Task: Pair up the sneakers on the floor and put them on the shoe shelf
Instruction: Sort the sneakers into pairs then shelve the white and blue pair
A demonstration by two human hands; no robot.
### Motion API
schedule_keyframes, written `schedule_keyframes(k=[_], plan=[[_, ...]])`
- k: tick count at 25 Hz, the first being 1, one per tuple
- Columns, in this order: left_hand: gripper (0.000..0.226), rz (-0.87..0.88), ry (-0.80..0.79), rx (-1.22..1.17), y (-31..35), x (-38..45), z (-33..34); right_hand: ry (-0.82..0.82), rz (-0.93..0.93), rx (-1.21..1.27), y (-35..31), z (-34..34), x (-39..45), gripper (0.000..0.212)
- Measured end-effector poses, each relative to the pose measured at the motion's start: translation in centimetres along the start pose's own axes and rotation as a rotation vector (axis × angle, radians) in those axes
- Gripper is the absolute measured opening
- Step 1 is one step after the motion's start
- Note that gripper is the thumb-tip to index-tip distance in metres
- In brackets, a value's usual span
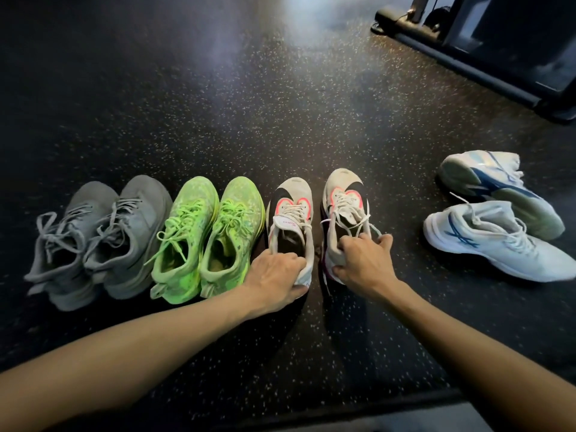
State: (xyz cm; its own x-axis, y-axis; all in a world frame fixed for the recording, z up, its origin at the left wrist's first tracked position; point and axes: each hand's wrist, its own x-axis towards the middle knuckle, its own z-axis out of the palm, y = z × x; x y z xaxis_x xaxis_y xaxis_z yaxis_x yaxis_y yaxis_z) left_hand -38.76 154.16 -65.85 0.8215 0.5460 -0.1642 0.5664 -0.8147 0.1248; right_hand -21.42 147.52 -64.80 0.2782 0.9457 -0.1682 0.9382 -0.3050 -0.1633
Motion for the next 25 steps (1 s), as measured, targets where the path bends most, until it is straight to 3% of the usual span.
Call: schedule_keyframes(k=[7, 11, 15, 19, 25], plan=[[0.052, -0.065, -0.066, -0.052, 0.4, -0.7, -0.2, 0.024, -0.052, 0.063, -2.3, 1.6, -2.8, 0.018], [0.059, 0.011, 0.11, -0.026, -0.1, -0.4, -2.1, 0.107, -0.012, 0.095, -1.3, 0.0, -2.3, 0.036], [0.048, 0.117, 0.184, -0.045, -0.6, 2.1, -5.7, 0.164, 0.071, 0.114, 1.1, -2.5, -1.1, 0.046], [0.056, 0.147, 0.194, -0.036, 0.5, 6.9, -8.9, 0.256, 0.222, 0.106, 5.4, -5.3, -0.5, 0.043], [0.047, 0.188, 0.198, -0.035, 3.5, 15.1, -11.8, 0.334, 0.459, 0.058, 12.6, -7.1, 0.5, 0.048]])
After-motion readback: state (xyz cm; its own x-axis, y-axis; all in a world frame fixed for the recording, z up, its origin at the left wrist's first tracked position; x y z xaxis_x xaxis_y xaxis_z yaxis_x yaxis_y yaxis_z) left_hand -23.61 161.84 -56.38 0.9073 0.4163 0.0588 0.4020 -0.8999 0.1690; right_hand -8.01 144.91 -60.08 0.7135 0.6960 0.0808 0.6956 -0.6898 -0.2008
